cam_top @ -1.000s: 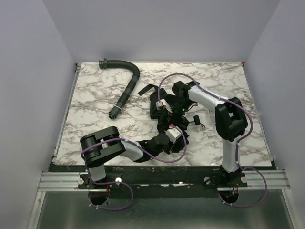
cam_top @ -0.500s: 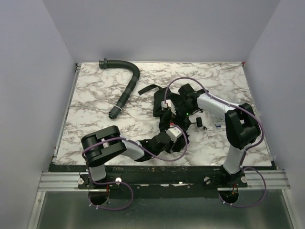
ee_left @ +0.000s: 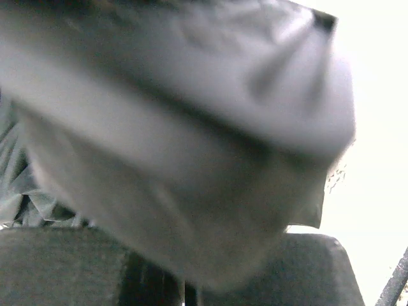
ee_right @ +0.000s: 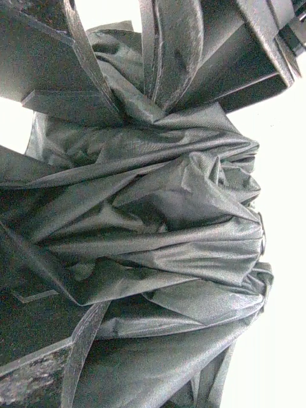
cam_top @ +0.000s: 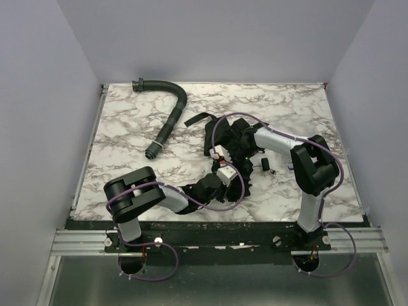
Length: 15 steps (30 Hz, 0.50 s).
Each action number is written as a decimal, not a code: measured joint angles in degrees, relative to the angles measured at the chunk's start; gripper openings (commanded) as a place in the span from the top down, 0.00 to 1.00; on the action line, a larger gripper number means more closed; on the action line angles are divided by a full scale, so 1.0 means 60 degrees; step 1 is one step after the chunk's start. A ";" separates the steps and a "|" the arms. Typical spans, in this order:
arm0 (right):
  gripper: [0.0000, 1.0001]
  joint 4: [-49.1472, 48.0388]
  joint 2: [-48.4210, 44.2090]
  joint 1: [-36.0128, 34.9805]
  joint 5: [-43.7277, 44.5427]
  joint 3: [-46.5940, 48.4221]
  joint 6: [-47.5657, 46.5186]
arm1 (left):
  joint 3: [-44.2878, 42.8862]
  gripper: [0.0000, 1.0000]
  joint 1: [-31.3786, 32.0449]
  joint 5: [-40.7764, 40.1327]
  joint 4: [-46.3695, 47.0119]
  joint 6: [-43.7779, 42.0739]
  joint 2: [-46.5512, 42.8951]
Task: Put away the umbrella
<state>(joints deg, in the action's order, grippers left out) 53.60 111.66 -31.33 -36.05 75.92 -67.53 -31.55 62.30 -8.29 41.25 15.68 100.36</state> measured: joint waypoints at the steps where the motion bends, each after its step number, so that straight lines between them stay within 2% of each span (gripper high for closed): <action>1: 0.06 -0.0219 -0.0109 -0.0047 0.0127 -0.0208 0.0087 | -0.0011 1.00 -0.0004 -0.0004 -0.0022 0.0051 0.0018; 4: 0.09 -0.1271 -0.0670 -0.0182 0.0474 -0.1045 0.0696 | -0.0022 1.00 -0.0007 -0.0011 -0.0073 0.0113 0.0025; 8: 0.18 -0.2714 -0.1206 -0.0087 0.0725 -0.1974 0.1763 | 0.0073 1.00 -0.0015 -0.0025 -0.0106 0.0193 -0.0175; 12: 0.30 -0.3799 -0.1453 -0.0444 0.1501 -0.2499 0.2346 | 0.0532 0.83 -0.0146 -0.0033 -0.0368 0.0127 -0.0831; 15: 0.48 -0.3974 -0.1428 -0.0630 0.1745 -0.2466 0.2514 | 0.1228 0.71 -0.0240 -0.0036 -0.0845 -0.0066 -0.1792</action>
<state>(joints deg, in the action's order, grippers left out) 29.76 103.09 -35.11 -25.58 61.12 -52.45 -24.18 60.86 -8.51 36.18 15.29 89.60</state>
